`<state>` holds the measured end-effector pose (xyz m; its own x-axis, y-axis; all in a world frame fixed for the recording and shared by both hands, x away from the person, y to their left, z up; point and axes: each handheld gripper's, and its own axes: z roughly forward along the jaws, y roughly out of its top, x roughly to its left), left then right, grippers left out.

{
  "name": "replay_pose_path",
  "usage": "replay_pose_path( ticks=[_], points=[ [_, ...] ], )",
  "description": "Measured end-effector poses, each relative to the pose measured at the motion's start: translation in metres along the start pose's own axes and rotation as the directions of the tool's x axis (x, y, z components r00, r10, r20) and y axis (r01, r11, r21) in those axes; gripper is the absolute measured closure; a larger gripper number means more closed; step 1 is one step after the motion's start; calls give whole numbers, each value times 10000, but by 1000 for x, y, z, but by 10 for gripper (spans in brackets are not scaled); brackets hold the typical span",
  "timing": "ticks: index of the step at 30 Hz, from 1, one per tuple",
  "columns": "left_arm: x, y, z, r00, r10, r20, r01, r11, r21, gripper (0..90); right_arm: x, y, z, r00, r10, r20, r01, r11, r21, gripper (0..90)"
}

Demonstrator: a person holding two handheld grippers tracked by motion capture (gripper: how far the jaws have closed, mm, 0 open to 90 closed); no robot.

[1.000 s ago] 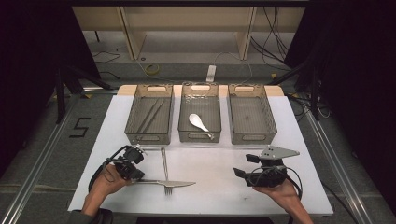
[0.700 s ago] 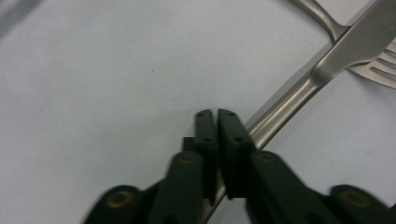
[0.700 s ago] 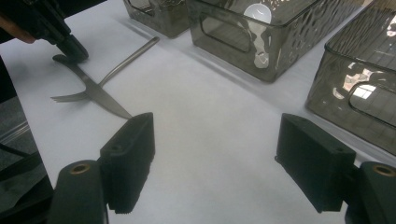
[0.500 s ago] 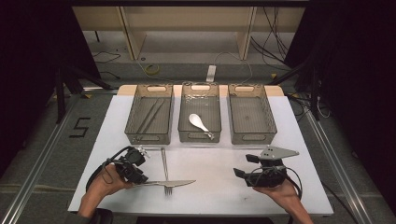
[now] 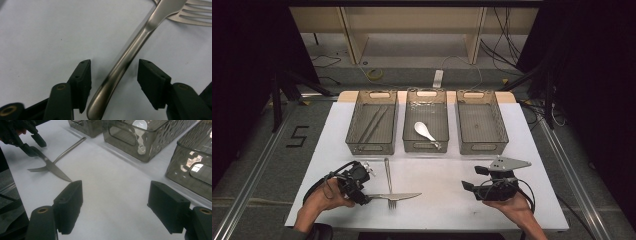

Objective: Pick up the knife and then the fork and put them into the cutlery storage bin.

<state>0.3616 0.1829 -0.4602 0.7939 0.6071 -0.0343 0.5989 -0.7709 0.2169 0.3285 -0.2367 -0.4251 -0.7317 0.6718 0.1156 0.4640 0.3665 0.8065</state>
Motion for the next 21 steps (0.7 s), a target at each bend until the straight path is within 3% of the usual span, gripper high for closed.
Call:
replay_pose_path(
  ticks=[6, 9, 13, 21],
  points=[
    [-2, 0, 2, 9995, 313, -53, -312, 9993, 189, 552, 0, 0, -1, 10000, 32, 7, -32, 10000, -7, 288],
    [-3, 0, 3, 9993, 339, -126, -337, 9993, 170, 572, 0, 0, -1, 10000, 13, 14, -13, 10000, -6, 287],
    [-5, 2, 3, 9972, 718, -227, -711, 9970, 315, 588, 0, 0, 0, 10000, 18, 26, -18, 10000, 19, 287],
    [-7, 4, 3, 9943, 1056, -135, -1048, 9934, 468, 651, 0, 1, 0, 10000, 5, 16, -5, 10000, 38, 288]
  ],
)
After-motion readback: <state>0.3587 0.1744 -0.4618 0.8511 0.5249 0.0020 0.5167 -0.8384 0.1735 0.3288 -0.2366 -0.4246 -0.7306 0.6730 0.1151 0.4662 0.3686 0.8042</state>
